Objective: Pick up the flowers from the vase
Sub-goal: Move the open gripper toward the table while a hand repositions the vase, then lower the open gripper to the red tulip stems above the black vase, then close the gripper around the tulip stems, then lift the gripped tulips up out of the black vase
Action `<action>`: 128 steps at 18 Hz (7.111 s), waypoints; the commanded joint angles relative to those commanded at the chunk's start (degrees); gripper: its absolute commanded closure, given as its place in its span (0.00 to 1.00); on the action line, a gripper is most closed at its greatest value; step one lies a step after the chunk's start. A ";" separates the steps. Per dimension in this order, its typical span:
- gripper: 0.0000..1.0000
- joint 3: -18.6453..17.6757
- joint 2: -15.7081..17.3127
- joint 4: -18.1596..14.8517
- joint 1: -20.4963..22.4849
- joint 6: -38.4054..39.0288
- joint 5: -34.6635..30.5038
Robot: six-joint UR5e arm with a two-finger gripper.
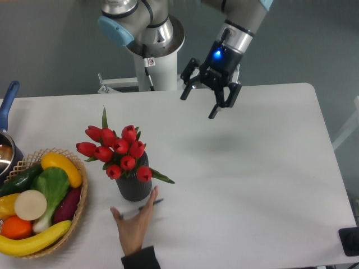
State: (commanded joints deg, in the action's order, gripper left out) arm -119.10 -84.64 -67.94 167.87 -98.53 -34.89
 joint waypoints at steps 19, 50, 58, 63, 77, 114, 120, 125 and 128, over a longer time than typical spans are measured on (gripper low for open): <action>0.00 2.37 -6.05 0.70 -2.97 3.69 10.63; 0.00 13.10 -26.63 25.66 -22.85 21.45 9.93; 0.00 12.48 -26.89 26.54 -24.60 21.45 9.84; 0.06 13.01 -26.89 26.54 -25.66 21.62 9.93; 0.54 12.93 -27.60 26.45 -25.66 21.62 9.93; 0.66 21.36 -17.84 26.45 -23.29 42.71 18.36; 0.66 23.73 -17.84 26.45 -23.11 45.43 18.98; 0.66 27.95 -18.02 26.45 -22.50 49.39 18.98; 0.66 27.70 -18.02 26.37 -20.22 49.13 18.45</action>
State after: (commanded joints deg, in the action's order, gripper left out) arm -91.40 -102.66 -41.57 147.64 -49.39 -16.43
